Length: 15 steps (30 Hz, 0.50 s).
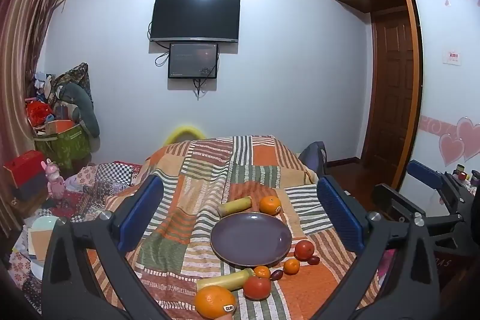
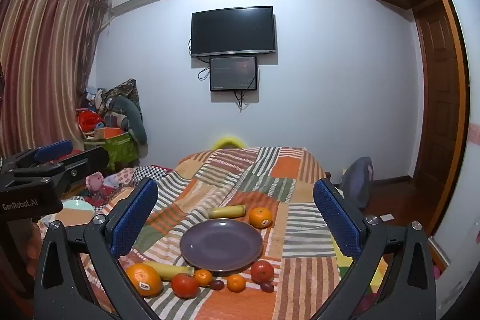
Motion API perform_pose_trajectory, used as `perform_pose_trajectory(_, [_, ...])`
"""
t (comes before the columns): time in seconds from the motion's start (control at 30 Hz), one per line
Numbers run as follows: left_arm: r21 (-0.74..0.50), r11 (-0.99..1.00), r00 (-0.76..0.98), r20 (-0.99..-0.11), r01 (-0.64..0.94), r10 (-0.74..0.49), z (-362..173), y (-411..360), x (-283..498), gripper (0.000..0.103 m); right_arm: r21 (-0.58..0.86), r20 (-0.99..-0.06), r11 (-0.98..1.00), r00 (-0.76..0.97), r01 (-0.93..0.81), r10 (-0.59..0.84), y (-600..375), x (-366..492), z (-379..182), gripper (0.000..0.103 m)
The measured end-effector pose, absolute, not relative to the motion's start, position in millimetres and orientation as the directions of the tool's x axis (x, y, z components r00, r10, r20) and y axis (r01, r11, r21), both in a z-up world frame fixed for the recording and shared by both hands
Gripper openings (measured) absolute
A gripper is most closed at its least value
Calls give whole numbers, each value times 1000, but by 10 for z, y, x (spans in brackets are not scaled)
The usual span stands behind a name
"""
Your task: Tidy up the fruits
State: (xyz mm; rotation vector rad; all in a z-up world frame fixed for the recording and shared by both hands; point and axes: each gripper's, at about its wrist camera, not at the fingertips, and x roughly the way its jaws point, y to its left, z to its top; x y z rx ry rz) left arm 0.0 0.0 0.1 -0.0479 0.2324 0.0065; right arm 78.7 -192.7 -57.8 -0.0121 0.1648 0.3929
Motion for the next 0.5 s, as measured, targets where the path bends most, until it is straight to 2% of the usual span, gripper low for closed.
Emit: perform_pose_trajectory(0.5, [-44, 999, 976, -217, -11, 1, 18, 16, -38, 103, 18, -154, 926, 914, -378, 376, -1917, 749, -572, 103])
